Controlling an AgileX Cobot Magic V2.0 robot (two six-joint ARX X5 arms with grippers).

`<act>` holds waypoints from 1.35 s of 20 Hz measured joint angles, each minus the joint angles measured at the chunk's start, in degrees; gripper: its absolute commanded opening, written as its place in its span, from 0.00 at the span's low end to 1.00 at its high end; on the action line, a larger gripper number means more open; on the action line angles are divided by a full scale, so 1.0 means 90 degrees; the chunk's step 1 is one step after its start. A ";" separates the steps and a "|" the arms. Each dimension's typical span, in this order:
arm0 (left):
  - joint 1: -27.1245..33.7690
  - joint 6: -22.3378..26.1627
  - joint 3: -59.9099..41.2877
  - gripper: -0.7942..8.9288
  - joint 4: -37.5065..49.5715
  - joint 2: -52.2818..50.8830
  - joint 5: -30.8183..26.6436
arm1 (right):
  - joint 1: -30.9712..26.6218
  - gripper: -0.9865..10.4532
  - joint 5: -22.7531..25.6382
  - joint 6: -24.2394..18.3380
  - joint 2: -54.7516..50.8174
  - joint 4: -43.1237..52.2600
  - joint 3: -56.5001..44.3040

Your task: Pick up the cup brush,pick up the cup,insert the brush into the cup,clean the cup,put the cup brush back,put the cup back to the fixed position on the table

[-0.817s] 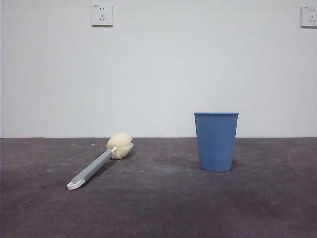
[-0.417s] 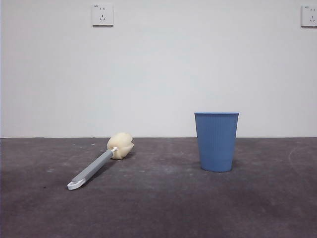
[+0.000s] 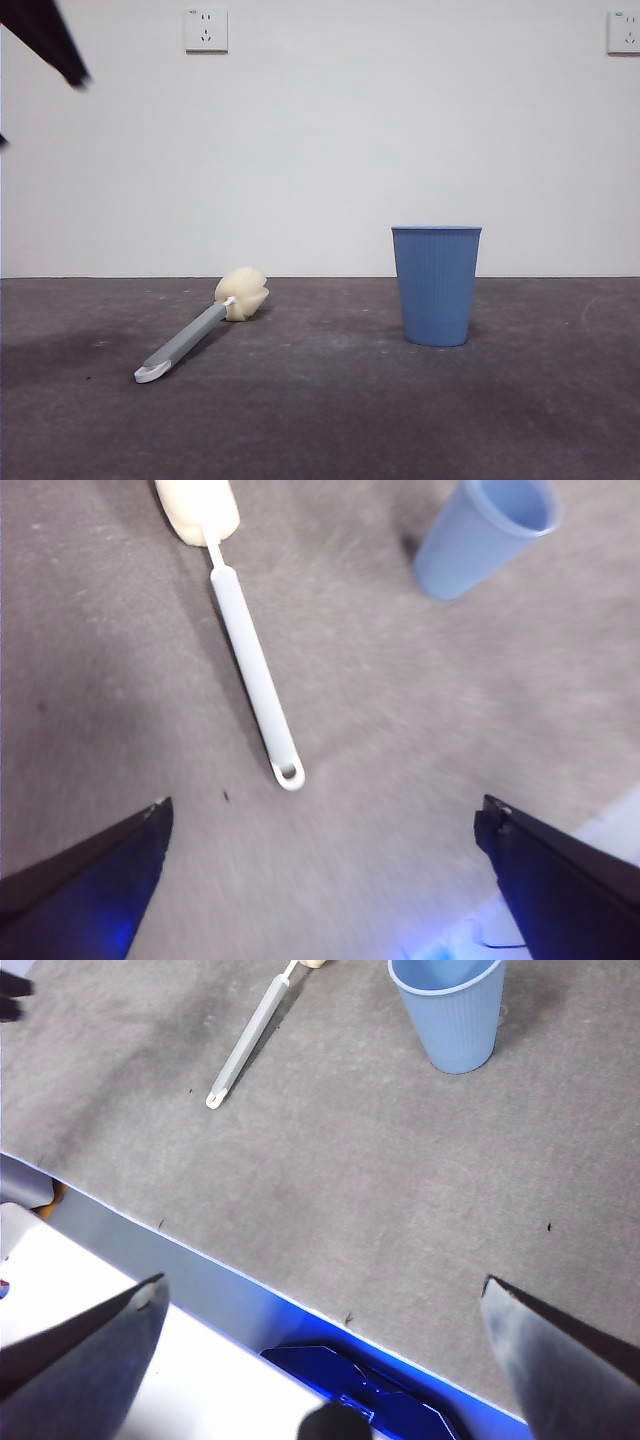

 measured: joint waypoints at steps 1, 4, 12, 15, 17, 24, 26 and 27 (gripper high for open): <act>-0.0274 -0.0126 0.0002 0.66 0.0284 0.0282 -0.0345 | 0.0000 0.66 0.0000 0.0017 0.0000 0.0032 0.0000; -0.0933 -0.0515 0.0007 0.65 0.1069 0.1197 -0.1384 | 0.0002 0.66 0.0000 0.0024 0.0012 0.0039 0.0000; -0.1588 -0.0964 0.0124 0.60 0.2380 0.3276 -0.2123 | 0.0000 0.66 0.0000 0.0027 0.0141 0.0039 0.0000; -0.1600 -0.1013 0.0379 0.60 0.2385 0.3844 -0.2278 | 0.0000 0.66 0.0000 0.0029 0.0143 0.0039 0.0000; -0.1600 -0.1018 0.0486 0.60 0.2399 0.4097 -0.2358 | 0.0002 0.66 0.0000 0.0034 0.0143 0.0039 0.0000; -0.1620 -0.1059 0.0512 0.59 0.2450 0.4575 -0.2681 | 0.0000 0.66 0.0002 0.0051 0.0143 0.0039 0.0000; -0.1625 -0.1076 0.0512 0.59 0.2448 0.4663 -0.2684 | 0.0002 0.66 0.0002 0.0051 0.0143 0.0039 0.0000; -0.1627 -0.1129 0.0512 0.55 0.2441 0.4714 -0.2688 | 0.0000 0.66 0.0002 0.0051 0.0143 0.0039 0.0000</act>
